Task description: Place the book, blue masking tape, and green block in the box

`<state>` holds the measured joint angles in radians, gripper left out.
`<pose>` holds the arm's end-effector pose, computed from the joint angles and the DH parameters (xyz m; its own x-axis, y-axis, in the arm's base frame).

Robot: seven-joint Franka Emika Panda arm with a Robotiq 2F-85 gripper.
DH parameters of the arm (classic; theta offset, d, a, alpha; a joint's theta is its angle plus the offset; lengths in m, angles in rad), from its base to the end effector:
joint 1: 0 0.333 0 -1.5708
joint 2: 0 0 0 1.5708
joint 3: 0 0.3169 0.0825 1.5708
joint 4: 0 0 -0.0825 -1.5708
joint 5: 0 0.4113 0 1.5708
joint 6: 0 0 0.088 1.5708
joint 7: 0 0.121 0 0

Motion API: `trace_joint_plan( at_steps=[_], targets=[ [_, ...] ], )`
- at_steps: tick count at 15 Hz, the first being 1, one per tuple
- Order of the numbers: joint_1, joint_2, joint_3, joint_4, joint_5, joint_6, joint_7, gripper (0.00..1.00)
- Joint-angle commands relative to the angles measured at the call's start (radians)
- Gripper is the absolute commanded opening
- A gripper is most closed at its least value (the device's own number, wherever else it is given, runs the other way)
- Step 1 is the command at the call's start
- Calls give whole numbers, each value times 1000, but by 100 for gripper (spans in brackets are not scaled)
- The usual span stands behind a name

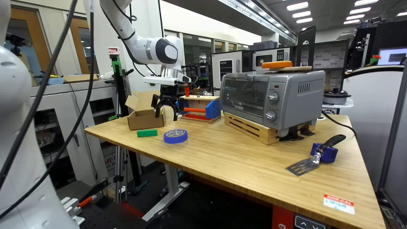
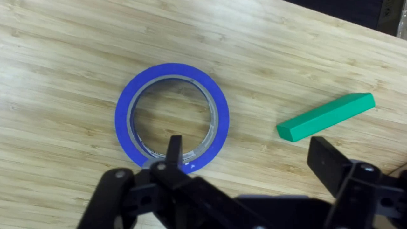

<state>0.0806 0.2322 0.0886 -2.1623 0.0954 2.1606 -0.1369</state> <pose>0.5422 0.0982 0.2394 0.9435 0.2480 -0.2199 0.2271 -0.9669 -0.1161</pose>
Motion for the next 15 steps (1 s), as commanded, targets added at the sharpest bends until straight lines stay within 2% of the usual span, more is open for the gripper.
trace_joint_plan(
  at_steps=[1, 8, 15],
  targets=[
    [-22, 22, 15, -14, 71, 75, -49, 100],
    [-36, 55, 21, -39, 168, 122, -92, 100],
    [-36, 26, 1, -78, 129, 117, -64, 100]
  ],
)
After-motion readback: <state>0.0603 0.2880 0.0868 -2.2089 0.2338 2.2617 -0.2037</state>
